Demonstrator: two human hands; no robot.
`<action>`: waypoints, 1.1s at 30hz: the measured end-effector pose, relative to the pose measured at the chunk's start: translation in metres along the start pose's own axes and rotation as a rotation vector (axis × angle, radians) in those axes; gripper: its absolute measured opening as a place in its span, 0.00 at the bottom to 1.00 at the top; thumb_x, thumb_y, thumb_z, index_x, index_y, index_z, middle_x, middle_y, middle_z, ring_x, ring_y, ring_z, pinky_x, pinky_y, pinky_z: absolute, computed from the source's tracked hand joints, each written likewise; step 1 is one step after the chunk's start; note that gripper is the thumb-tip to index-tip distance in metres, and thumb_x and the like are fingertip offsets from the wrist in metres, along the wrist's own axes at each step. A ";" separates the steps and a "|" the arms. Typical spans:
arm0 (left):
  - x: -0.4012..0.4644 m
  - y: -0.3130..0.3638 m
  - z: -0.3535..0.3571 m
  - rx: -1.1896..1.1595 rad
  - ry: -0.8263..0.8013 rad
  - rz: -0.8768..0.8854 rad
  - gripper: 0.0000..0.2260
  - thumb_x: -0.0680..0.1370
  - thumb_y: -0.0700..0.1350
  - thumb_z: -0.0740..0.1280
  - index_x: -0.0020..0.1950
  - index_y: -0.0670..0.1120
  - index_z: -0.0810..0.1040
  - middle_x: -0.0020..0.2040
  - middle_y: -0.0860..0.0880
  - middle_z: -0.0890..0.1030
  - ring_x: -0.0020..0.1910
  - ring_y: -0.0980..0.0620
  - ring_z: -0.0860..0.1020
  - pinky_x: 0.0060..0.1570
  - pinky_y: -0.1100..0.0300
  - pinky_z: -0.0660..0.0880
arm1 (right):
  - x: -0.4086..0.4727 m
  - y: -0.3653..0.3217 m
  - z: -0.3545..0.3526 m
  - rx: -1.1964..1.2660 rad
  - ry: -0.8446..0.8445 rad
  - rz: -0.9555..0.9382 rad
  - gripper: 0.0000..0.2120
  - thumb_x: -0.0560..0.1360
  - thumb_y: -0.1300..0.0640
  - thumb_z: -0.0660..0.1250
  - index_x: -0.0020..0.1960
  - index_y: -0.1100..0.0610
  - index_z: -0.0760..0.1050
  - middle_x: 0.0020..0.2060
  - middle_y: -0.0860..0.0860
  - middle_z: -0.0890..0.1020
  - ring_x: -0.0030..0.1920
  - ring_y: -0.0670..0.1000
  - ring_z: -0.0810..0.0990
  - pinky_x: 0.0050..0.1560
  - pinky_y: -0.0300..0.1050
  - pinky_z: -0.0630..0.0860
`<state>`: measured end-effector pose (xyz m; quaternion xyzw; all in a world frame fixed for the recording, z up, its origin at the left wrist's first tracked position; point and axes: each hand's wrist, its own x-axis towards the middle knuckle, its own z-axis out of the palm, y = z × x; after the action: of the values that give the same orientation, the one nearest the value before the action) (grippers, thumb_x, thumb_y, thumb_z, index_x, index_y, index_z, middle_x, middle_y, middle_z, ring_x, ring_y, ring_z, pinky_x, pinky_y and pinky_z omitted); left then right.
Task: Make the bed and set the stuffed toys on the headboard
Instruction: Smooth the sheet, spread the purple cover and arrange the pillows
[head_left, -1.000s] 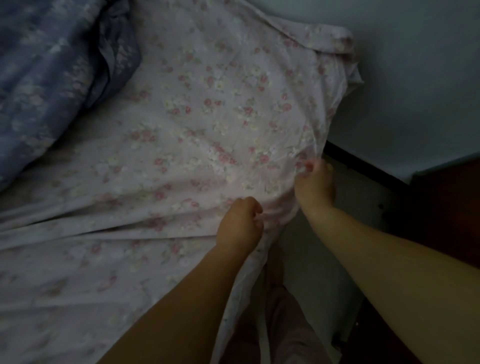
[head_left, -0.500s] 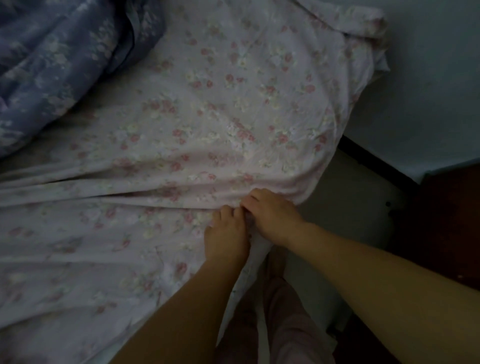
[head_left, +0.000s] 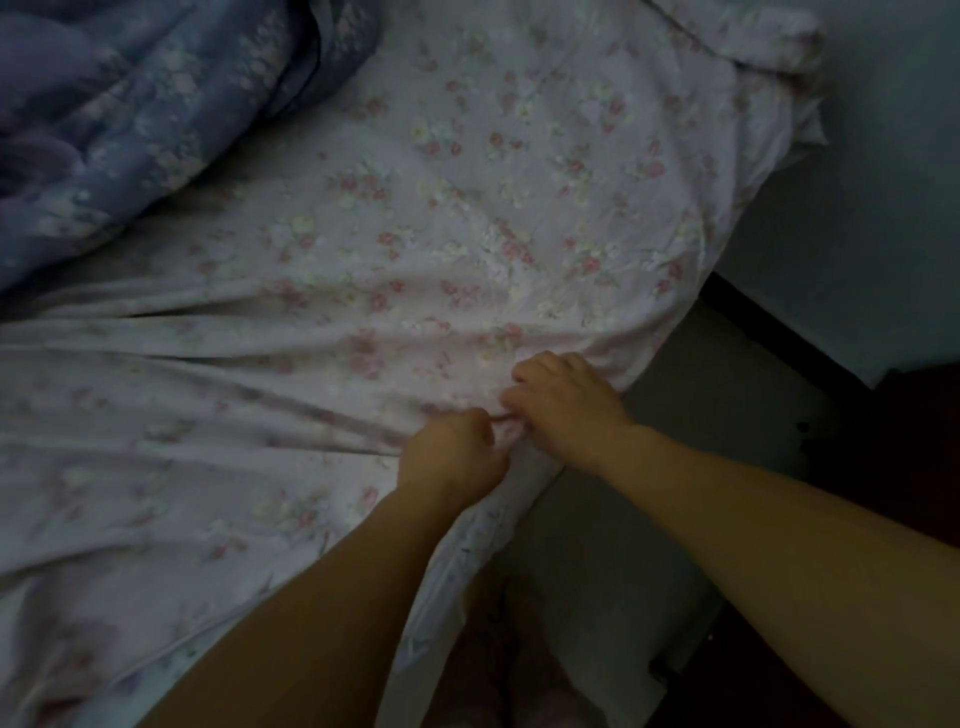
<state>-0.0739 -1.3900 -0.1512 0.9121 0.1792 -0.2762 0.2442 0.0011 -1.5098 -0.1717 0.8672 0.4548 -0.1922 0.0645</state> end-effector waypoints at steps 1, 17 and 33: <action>-0.004 -0.001 -0.002 0.000 -0.085 0.002 0.05 0.75 0.47 0.65 0.47 0.45 0.75 0.44 0.46 0.77 0.49 0.47 0.78 0.41 0.60 0.69 | -0.001 0.003 -0.002 -0.073 0.035 -0.045 0.13 0.52 0.55 0.77 0.36 0.50 0.80 0.41 0.53 0.81 0.41 0.56 0.80 0.43 0.45 0.63; -0.063 -0.013 0.023 -0.061 -0.386 0.020 0.10 0.74 0.43 0.67 0.54 0.42 0.78 0.54 0.43 0.79 0.54 0.46 0.77 0.53 0.56 0.73 | -0.047 -0.023 -0.005 0.062 -0.390 -0.160 0.10 0.74 0.56 0.63 0.55 0.52 0.75 0.53 0.52 0.77 0.54 0.55 0.75 0.52 0.47 0.72; -0.129 -0.187 0.031 -0.033 0.234 -0.036 0.13 0.75 0.40 0.62 0.58 0.47 0.76 0.58 0.46 0.73 0.60 0.47 0.70 0.56 0.57 0.67 | -0.021 -0.159 -0.010 0.187 0.120 -0.075 0.12 0.77 0.51 0.59 0.52 0.53 0.79 0.48 0.54 0.80 0.47 0.55 0.81 0.40 0.45 0.75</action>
<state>-0.2737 -1.2794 -0.1626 0.9306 0.2273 -0.1693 0.2317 -0.1367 -1.4310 -0.1444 0.8617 0.4702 -0.1838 -0.0515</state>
